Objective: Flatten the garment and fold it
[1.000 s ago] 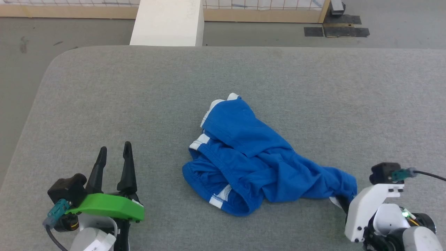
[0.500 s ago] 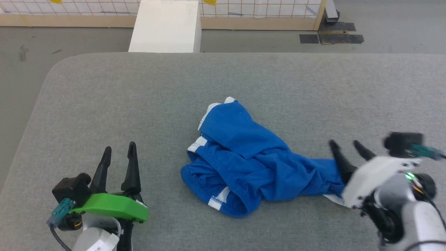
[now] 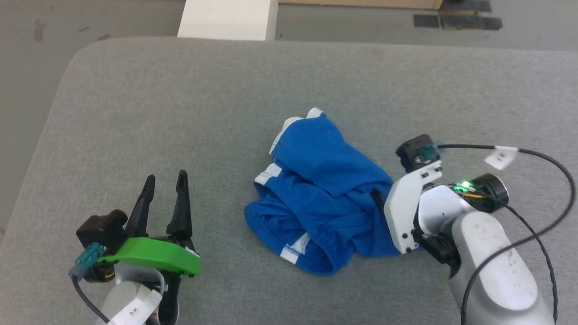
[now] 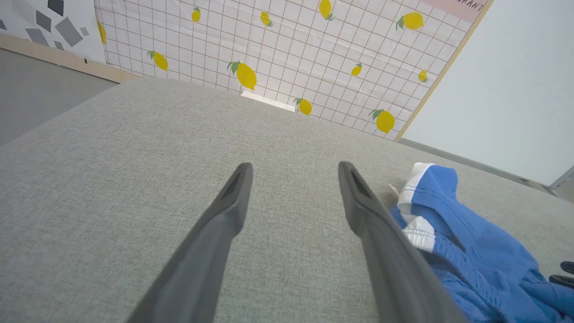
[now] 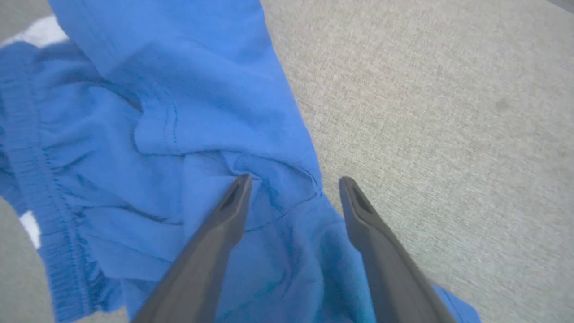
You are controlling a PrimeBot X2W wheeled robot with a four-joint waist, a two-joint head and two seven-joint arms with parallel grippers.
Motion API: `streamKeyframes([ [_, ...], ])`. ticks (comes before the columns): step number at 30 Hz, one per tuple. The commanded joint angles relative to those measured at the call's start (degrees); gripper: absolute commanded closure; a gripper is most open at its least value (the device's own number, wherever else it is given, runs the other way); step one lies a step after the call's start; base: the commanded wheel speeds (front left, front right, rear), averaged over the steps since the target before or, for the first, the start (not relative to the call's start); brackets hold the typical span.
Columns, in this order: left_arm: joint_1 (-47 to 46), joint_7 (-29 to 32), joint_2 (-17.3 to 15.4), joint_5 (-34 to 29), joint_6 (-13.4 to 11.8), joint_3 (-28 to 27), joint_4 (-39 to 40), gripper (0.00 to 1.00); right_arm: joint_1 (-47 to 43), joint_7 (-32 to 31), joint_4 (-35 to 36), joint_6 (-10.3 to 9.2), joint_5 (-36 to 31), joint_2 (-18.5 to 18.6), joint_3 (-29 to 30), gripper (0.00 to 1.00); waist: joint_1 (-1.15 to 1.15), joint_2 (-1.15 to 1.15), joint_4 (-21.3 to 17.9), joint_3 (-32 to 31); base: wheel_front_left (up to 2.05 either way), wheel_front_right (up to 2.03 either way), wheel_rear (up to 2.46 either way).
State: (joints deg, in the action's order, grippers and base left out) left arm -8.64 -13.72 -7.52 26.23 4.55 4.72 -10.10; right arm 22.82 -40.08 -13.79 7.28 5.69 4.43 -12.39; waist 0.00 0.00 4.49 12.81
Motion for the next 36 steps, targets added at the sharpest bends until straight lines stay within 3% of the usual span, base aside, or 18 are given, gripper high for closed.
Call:
streamKeyframes([
  [1, -1.1, -0.2, 0.2, -0.1, 0.4, 0.2, -0.1, 0.00, 1.7, 0.0, -1.3, 0.21, -0.6, 0.5, -1.1, 0.00, 0.00, 0.00, 1.1, 1.5, 0.00, 0.00, 0.00],
  [12, -2.5, -0.5, 0.1, 0.1, 0.8, 0.9, -1.2, 0.00, 6.1, 1.8, -10.9, 0.21, -0.5, 1.9, -8.0, 0.00, 0.00, 0.00, 2.2, 3.1, 0.00, 0.00, 0.00],
  [13, -2.6, -0.6, 0.2, 0.2, 0.8, 1.0, -1.3, 0.00, 6.4, 2.1, -11.5, 0.21, -0.2, 1.8, -7.9, 0.55, 0.00, 0.00, 2.3, 3.1, 0.00, 0.00, 0.00],
  [14, -2.6, -0.6, 0.2, 0.2, 0.9, 1.0, -1.3, 0.00, 6.7, 2.5, -11.8, 0.21, -0.1, 1.7, -7.4, 0.82, 0.00, 0.00, 2.3, 3.2, 0.00, 0.00, 0.00],
  [15, -2.7, -0.6, 0.1, 0.2, 0.9, 1.1, -1.4, 0.00, 7.1, 3.0, -12.1, 0.21, 0.1, 1.6, -6.7, 1.00, 0.00, 0.00, 2.3, 3.2, 0.00, 0.00, 0.00],
  [24, -3.4, -0.7, -0.1, 0.3, 1.1, 1.6, -1.2, 0.00, 16.2, 4.5, -15.6, 0.21, -1.2, 0.2, 2.5, 1.00, 0.00, 0.00, 2.6, 4.4, 0.00, 0.00, 0.00],
  [35, -5.5, -0.8, 0.0, 0.7, 1.4, 2.6, -1.7, 0.00, 27.8, 8.8, -22.7, 0.21, -9.5, -1.4, 15.1, 1.00, 0.00, 0.00, 4.7, 7.1, 0.00, 0.00, 0.00],
  [36, -5.6, -0.9, 0.1, 0.7, 1.5, 2.7, -1.9, 0.00, 28.1, 8.6, -23.8, 0.21, -9.8, -1.4, 15.4, 0.85, 0.00, 0.00, 4.8, 7.1, 0.00, 0.00, 0.00],
])
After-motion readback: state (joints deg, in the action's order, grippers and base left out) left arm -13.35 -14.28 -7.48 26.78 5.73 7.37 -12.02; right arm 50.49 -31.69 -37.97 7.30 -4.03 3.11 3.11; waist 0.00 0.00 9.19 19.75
